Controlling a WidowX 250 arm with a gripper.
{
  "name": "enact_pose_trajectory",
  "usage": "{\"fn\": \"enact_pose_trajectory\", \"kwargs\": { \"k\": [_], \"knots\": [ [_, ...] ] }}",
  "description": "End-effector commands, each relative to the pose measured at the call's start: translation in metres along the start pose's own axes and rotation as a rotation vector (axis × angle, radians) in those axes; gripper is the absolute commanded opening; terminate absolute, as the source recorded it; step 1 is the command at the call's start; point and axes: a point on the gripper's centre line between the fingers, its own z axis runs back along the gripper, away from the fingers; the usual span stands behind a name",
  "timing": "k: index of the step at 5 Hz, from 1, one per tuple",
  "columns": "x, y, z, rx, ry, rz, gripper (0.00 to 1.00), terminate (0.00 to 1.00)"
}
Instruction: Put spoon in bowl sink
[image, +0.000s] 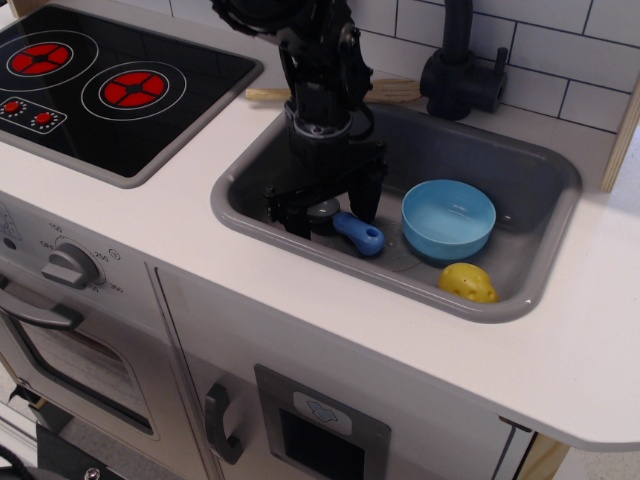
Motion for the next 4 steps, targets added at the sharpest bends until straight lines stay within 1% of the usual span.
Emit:
{"fn": "enact_pose_trajectory", "kwargs": {
  "k": [1,2,3,4],
  "knots": [
    [0.003,0.002,0.001,0.028,-0.016,0.031,1.0,0.0],
    [0.003,0.003,0.0,0.044,-0.033,0.033,1.0,0.0],
    [0.004,0.006,0.0,0.062,-0.051,0.024,0.0,0.0],
    [0.007,0.009,0.011,0.066,-0.027,0.008,0.0,0.0]
  ]
}}
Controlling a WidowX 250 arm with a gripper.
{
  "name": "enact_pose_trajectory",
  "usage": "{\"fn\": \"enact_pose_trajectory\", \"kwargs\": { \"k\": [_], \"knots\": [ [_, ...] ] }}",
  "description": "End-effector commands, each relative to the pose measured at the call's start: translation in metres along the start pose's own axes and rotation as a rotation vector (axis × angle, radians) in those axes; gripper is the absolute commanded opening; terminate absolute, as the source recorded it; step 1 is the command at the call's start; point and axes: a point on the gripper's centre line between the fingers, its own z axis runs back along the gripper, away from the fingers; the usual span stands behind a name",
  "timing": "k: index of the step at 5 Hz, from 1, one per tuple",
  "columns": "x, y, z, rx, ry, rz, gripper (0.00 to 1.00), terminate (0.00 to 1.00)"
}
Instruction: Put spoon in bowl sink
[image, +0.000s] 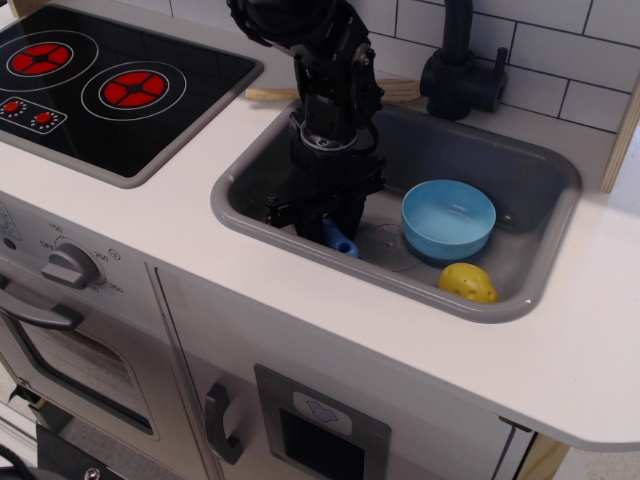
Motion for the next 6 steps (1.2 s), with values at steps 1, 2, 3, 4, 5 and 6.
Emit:
{"fn": "enact_pose_trajectory", "kwargs": {
  "k": [1,2,3,4,5,6],
  "knots": [
    [0.009,0.004,0.038,-0.002,-0.032,-0.057,0.0,0.0],
    [0.004,-0.003,0.062,-0.003,0.01,-0.069,0.0,0.0],
    [-0.005,-0.02,0.077,-0.003,0.049,-0.066,0.0,0.0],
    [-0.017,-0.04,0.093,-0.02,0.101,-0.048,0.0,0.0],
    [-0.039,-0.059,0.093,-0.017,0.121,-0.051,0.0,0.0],
    [-0.049,-0.072,0.083,-0.01,0.103,-0.047,0.0,0.0]
  ]
}}
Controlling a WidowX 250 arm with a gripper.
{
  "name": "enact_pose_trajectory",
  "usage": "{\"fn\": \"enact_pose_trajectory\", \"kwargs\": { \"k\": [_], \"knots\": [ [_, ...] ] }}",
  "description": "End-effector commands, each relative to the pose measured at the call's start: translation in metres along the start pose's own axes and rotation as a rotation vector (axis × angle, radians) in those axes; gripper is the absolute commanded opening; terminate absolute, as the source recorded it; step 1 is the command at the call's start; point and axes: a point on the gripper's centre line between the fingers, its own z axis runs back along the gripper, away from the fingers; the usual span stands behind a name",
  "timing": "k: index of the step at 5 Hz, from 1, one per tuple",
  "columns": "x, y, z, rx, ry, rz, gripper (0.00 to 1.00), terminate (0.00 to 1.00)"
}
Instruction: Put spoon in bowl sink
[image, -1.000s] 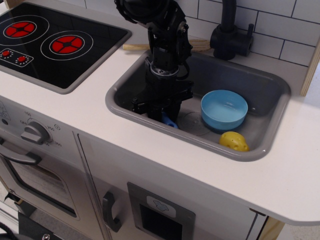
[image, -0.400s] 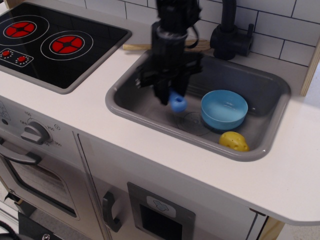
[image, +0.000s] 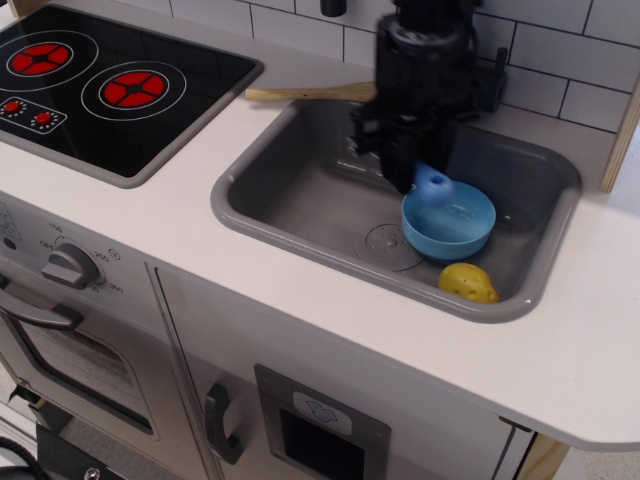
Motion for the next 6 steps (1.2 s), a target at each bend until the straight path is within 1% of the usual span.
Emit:
{"fn": "enact_pose_trajectory", "kwargs": {
  "k": [1,2,4,5,6],
  "knots": [
    [-0.005,-0.024,-0.006,-0.034,-0.05,0.018,0.0,0.0],
    [-0.004,-0.033,-0.013,-0.046,-0.066,0.028,0.0,0.0],
    [0.004,-0.045,-0.012,-0.065,-0.085,0.069,0.0,0.0],
    [0.004,-0.047,-0.018,-0.02,-0.088,0.056,1.0,0.0],
    [0.003,-0.043,-0.021,-0.011,-0.092,0.057,1.0,0.0]
  ]
}}
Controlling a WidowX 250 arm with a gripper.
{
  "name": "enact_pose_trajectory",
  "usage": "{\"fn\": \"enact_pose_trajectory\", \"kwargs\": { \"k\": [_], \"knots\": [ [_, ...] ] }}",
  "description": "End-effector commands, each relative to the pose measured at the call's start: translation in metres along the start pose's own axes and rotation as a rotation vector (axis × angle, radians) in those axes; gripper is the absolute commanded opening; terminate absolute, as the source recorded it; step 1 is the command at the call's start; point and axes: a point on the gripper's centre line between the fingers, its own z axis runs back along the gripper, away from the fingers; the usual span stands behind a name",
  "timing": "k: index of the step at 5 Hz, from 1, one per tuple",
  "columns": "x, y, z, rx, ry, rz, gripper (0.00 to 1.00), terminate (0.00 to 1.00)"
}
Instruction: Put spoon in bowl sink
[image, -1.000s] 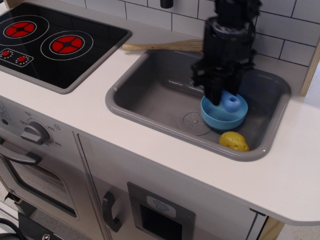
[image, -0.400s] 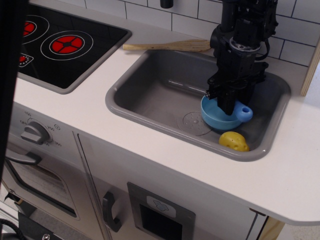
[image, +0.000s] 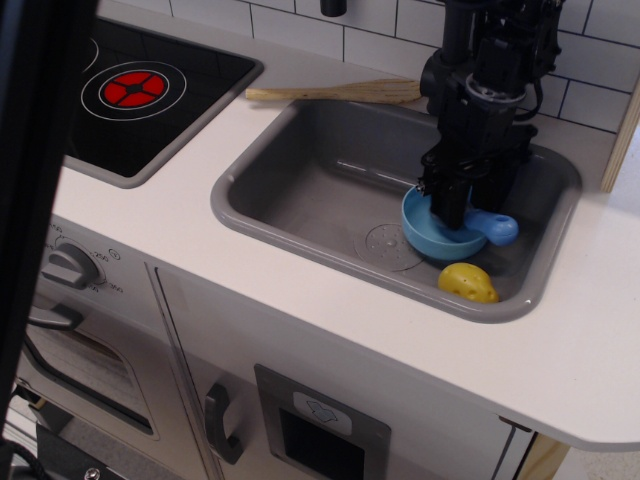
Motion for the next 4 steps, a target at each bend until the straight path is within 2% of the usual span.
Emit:
{"fn": "enact_pose_trajectory", "kwargs": {
  "k": [1,2,3,4],
  "knots": [
    [0.003,0.0,0.026,-0.058,-0.036,-0.023,1.0,0.0],
    [0.008,0.003,0.047,-0.105,-0.042,-0.023,1.0,0.0],
    [0.017,0.009,0.075,-0.158,-0.077,-0.011,1.0,0.0],
    [0.026,0.015,0.092,-0.194,-0.089,0.005,1.0,0.0]
  ]
}}
